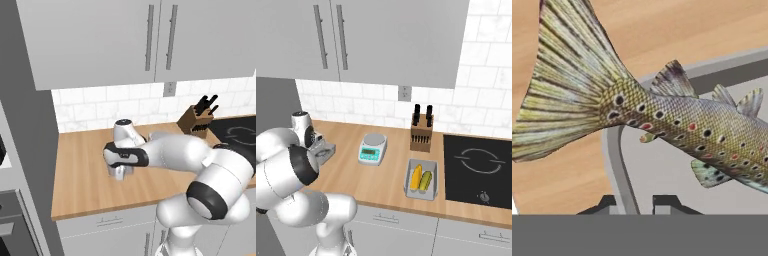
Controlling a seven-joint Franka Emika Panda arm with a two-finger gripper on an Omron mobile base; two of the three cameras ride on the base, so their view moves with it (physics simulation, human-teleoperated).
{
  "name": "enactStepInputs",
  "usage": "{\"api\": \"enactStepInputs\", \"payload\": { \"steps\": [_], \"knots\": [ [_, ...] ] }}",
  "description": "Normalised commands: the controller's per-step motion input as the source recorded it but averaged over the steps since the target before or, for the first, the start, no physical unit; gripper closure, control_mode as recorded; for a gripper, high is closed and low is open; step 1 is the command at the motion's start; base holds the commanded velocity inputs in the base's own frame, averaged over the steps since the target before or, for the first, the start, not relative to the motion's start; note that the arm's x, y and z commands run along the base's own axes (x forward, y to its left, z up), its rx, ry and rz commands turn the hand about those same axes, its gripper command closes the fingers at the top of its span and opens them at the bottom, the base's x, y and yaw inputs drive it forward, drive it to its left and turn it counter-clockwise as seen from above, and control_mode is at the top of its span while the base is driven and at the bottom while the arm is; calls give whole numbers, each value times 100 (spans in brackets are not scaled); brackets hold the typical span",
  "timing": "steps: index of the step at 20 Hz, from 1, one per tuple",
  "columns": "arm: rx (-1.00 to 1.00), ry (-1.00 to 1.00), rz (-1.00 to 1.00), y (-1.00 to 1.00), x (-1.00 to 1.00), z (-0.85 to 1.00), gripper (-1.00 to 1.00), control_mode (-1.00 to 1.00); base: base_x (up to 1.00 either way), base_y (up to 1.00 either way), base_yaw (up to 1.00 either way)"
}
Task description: Take the meat container that has the fish and place it on the second highest rack of the freezer. Then take the vegetable container that has the cucumber and corn and place it on the highest rack of the freezer.
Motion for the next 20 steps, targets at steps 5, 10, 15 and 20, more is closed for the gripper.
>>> {"api": "enactStepInputs", "payload": {
  "steps": [5, 10, 15, 20],
  "knots": [
    [0, -2, 19, -62, 0, 36, 100, -100, 0, 0, 0],
    [0, -2, 17, -55, -9, 33, 100, -100, 0, 0, 0],
    [-2, 0, 1, -39, -29, 55, 100, -100, 0, 0, 0],
    [-2, 0, 0, -48, -31, 56, 100, -100, 0, 0, 0]
  ]
}}
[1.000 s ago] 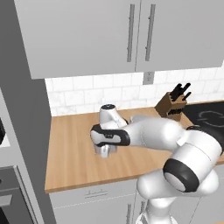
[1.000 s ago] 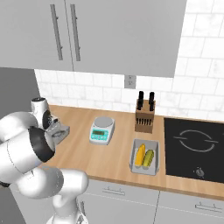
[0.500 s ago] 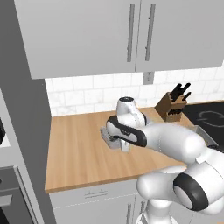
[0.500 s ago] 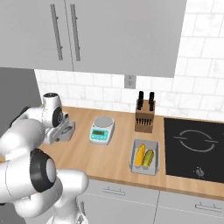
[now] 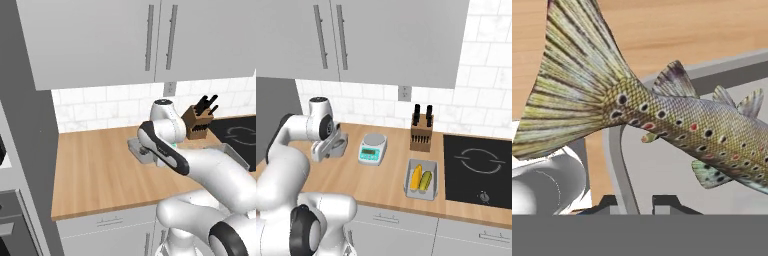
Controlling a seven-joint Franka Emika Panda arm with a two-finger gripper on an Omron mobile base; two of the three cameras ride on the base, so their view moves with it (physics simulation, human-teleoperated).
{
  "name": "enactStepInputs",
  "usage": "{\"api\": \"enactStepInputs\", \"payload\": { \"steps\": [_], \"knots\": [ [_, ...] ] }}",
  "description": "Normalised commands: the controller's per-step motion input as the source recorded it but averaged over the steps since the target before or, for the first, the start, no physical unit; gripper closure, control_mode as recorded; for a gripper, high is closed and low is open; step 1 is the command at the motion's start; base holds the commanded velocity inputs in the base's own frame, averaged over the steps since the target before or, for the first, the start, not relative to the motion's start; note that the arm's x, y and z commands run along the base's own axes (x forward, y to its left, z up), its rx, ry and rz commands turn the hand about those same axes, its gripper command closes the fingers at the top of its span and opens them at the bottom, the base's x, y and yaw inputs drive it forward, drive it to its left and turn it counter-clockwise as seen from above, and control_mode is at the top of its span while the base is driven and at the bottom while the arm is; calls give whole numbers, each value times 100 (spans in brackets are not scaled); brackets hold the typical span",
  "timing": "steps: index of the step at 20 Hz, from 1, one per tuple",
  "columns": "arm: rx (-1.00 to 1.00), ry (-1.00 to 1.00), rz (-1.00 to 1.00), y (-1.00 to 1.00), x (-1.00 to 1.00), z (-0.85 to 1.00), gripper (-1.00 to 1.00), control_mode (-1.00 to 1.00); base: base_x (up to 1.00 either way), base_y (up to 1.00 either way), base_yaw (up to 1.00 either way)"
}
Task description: Take the meat container that has the fish and place it on the second highest rack of the freezer. Then take the vegetable container that has the cucumber and corn and place it on the highest rack of the freezer.
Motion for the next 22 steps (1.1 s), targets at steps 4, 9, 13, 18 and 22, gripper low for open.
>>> {"api": "enactStepInputs", "payload": {
  "steps": [4, 9, 13, 18, 22],
  "knots": [
    [-4, 0, 0, -54, -47, 26, 100, -100, 0, 0, 0],
    [-1, 0, -3, -40, -39, 39, 100, -100, 0, 0, 0],
    [0, 0, -6, -41, -19, 55, 100, -100, 0, 0, 0],
    [0, -2, 0, -14, -35, 52, 100, -100, 0, 0, 0],
    [0, -7, 0, -4, -60, 54, 100, -100, 0, 0, 0]
  ]
}}
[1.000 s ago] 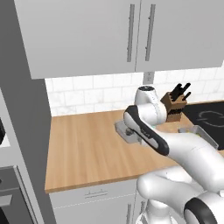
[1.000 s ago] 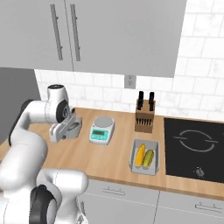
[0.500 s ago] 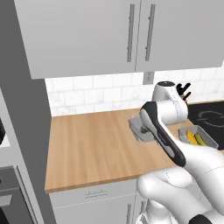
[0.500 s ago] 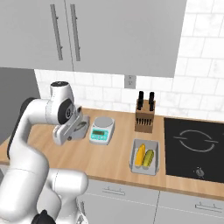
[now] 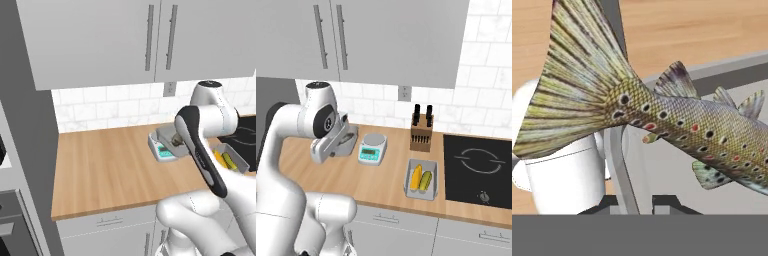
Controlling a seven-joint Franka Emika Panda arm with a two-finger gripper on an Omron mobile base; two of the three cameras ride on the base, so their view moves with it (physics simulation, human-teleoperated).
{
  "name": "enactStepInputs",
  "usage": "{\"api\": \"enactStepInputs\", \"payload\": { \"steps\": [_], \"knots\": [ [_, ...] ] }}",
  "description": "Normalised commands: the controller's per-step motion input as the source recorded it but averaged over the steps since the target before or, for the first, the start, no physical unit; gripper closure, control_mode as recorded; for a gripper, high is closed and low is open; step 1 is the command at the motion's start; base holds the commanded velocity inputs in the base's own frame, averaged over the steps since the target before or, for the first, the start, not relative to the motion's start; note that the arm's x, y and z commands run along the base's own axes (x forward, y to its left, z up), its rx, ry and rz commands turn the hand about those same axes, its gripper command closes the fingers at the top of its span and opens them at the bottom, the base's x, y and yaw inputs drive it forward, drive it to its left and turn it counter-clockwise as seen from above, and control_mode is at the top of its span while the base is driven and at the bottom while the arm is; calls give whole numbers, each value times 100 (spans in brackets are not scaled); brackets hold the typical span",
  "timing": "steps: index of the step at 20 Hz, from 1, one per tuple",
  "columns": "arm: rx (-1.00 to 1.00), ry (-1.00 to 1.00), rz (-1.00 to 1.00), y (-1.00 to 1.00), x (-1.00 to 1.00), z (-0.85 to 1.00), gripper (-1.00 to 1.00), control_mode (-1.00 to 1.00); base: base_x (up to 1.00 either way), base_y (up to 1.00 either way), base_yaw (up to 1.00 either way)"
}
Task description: Take the meat container that has the fish and place it on the second highest rack of the freezer. Then take the vegetable container that has the cucumber and corn and place it on the highest rack of the freezer.
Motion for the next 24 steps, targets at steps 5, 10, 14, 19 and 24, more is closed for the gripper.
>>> {"api": "enactStepInputs", "payload": {
  "steps": [5, 10, 14, 19, 24],
  "knots": [
    [0, -7, -1, -8, -54, 34, 100, -100, 0, 0, 0],
    [0, -8, -11, -4, -48, 2, 100, -100, 0, 0, 0],
    [0, -16, 0, -2, -11, 18, 100, -100, 0, 0, 0],
    [1, -2, 11, -3, 0, 26, 100, -100, 0, 0, 0],
    [0, 1, 1, 0, 0, 22, 100, -100, 0, 0, 0]
  ]
}}
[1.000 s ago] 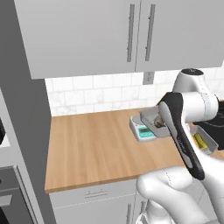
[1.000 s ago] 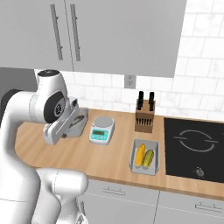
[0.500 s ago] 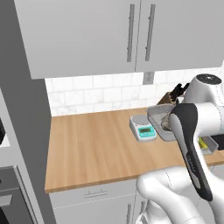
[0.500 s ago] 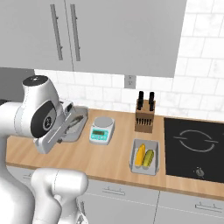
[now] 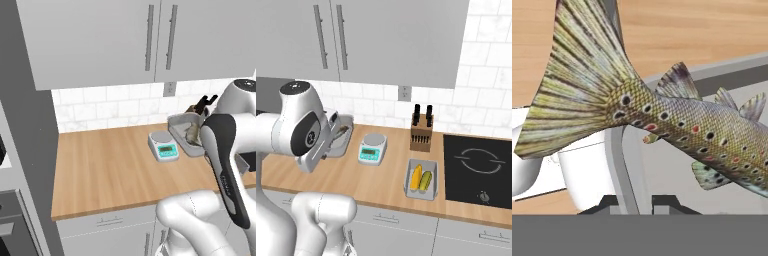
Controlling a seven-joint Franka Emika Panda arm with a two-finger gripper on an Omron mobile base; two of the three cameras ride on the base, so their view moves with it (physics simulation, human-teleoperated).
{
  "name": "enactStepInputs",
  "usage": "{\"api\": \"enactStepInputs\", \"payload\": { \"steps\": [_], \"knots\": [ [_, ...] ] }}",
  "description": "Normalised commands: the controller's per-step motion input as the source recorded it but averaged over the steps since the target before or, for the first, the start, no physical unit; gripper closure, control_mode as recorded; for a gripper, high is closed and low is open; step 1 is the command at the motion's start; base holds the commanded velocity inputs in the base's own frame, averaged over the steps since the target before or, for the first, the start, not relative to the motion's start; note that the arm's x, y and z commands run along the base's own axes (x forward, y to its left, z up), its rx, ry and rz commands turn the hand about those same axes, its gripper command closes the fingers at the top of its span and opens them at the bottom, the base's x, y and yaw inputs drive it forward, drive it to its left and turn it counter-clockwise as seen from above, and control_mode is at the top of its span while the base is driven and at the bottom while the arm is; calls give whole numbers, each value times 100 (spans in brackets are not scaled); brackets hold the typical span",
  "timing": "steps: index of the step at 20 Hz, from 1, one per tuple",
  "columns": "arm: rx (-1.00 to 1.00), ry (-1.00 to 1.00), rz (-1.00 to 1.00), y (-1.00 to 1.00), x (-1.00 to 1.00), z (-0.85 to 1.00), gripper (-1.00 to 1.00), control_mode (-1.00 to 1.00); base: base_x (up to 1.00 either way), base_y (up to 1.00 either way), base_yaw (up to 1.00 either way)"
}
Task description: Take the meat container that has the fish and place it on the second highest rack of the freezer. Then take the vegetable container that has the cucumber and corn and place it on the highest rack of the freezer.
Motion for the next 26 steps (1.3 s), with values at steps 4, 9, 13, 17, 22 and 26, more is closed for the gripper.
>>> {"api": "enactStepInputs", "payload": {
  "steps": [4, 9, 13, 17, 22, 26],
  "knots": [
    [0, 0, -3, 0, 0, 6, 100, -100, 0, 0, 0],
    [0, 0, -1, 0, 0, 0, 100, -100, 0, 0, 0],
    [0, 0, 0, 0, 0, 0, 100, -100, 0, 0, 0],
    [0, 0, 0, 0, 0, 0, 100, 100, -37, -1, 0],
    [0, 0, 0, 0, 0, 0, 100, 100, -80, -15, 9],
    [0, 0, 0, 0, 0, 0, 100, 100, -43, -6, 40]
  ]
}}
